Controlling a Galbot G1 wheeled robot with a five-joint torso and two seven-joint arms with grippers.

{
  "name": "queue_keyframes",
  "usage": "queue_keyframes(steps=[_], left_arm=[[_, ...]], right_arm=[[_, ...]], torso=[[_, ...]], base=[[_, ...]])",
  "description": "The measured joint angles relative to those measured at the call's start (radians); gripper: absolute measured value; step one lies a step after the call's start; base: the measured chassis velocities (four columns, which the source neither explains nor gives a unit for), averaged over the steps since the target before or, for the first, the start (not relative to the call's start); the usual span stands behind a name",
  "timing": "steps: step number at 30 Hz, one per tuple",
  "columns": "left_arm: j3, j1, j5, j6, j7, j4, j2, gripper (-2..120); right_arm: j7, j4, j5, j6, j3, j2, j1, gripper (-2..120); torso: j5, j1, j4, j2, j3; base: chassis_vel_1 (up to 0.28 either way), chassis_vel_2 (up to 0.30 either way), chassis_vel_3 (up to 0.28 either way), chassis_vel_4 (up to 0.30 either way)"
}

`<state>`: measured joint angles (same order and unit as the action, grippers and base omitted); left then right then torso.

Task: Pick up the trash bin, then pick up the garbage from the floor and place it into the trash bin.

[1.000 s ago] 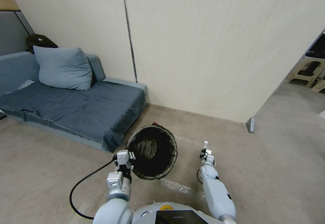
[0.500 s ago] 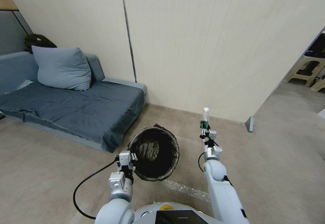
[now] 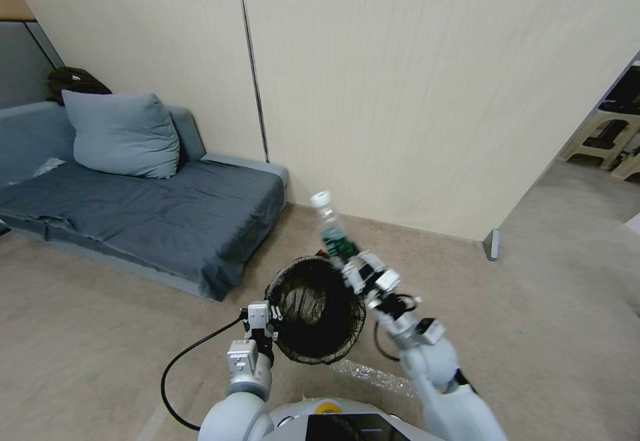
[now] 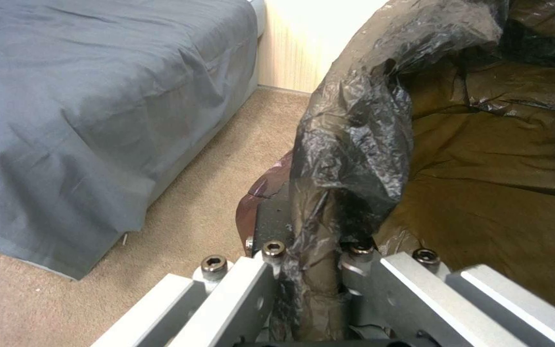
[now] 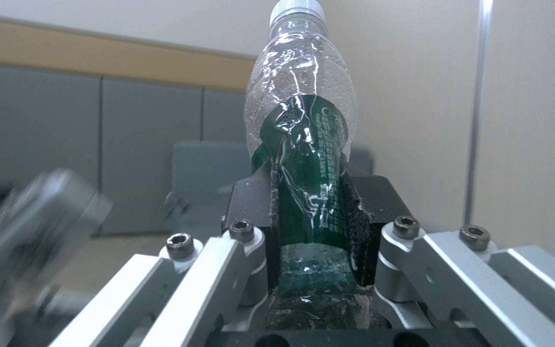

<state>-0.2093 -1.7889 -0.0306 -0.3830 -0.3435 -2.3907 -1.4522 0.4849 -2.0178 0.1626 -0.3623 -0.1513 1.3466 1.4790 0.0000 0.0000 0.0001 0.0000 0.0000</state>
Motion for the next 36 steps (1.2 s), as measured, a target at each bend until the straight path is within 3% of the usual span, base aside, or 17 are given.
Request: queue_keyframes(steps=[15, 30, 36], left_arm=[[-0.005, -0.003, 0.009, 0.005, 0.000, -0.010, -0.002, 0], [-0.014, -0.004, 0.009, 0.006, -0.001, -0.016, -0.002, 0], [-0.016, -0.002, 0.006, 0.007, -0.001, -0.018, -0.002, 0]], right_arm=[[-0.013, 0.131, -0.054, -0.078, 0.009, 0.000, 0.054, 18], [-0.002, 0.132, -0.046, -0.114, -0.052, -0.002, 0.086, 18], [-0.015, 0.131, -0.048, -0.115, -0.063, 0.001, 0.080, 37]], torso=[[0.0000, 0.000, -0.0002, 0.000, 0.000], [0.0000, 0.000, -0.0001, 0.000, 0.000], [0.0000, 0.000, -0.0001, 0.000, 0.000]], base=[[0.000, 0.000, 0.000, 0.000], [0.000, 0.000, 0.000, 0.000], [0.000, 0.000, 0.000, 0.000]])
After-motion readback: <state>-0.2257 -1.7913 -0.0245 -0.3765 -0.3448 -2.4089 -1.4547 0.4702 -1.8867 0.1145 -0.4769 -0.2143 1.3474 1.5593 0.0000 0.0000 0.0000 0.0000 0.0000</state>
